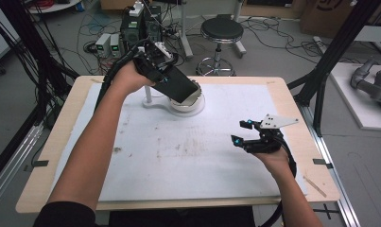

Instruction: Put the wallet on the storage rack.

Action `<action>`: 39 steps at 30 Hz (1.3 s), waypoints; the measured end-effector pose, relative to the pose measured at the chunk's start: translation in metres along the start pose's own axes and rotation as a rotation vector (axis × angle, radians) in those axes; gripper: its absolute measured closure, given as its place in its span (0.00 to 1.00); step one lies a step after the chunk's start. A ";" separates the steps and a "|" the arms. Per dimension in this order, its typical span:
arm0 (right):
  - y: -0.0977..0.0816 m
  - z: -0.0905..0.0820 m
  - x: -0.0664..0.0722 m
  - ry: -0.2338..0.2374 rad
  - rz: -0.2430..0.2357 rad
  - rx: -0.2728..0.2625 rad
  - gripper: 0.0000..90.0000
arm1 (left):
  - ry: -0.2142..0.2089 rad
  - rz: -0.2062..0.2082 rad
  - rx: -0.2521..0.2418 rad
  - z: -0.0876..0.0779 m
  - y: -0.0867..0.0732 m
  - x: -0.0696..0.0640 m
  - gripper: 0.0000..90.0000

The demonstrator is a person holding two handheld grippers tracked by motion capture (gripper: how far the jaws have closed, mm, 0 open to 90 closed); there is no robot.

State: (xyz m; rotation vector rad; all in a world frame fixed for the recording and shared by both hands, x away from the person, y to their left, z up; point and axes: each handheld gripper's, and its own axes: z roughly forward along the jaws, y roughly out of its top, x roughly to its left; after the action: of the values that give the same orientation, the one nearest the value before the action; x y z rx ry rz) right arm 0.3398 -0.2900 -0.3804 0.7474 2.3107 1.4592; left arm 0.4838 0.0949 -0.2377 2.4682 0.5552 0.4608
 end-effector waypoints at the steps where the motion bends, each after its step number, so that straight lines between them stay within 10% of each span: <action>1: 0.000 0.001 0.000 0.001 -0.002 0.002 0.33 | 0.003 0.000 0.004 0.001 0.000 0.000 0.84; 13: 0.000 -0.001 0.001 -0.003 0.003 -0.003 0.33 | -0.022 -0.014 0.031 0.038 0.012 0.000 0.82; 17: -0.001 -0.001 -0.001 0.003 0.004 -0.001 0.33 | 0.123 -0.025 -0.013 0.041 0.015 0.005 0.62; 39: -0.003 0.000 -0.001 0.019 0.009 0.005 0.33 | 0.340 -0.184 -0.073 0.046 -0.001 0.023 0.45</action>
State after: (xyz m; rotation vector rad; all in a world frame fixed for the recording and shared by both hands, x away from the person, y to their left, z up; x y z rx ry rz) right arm 0.3403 -0.2916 -0.3835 0.7495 2.3288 1.4705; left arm 0.5227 0.0867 -0.2696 2.2550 0.8774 0.8158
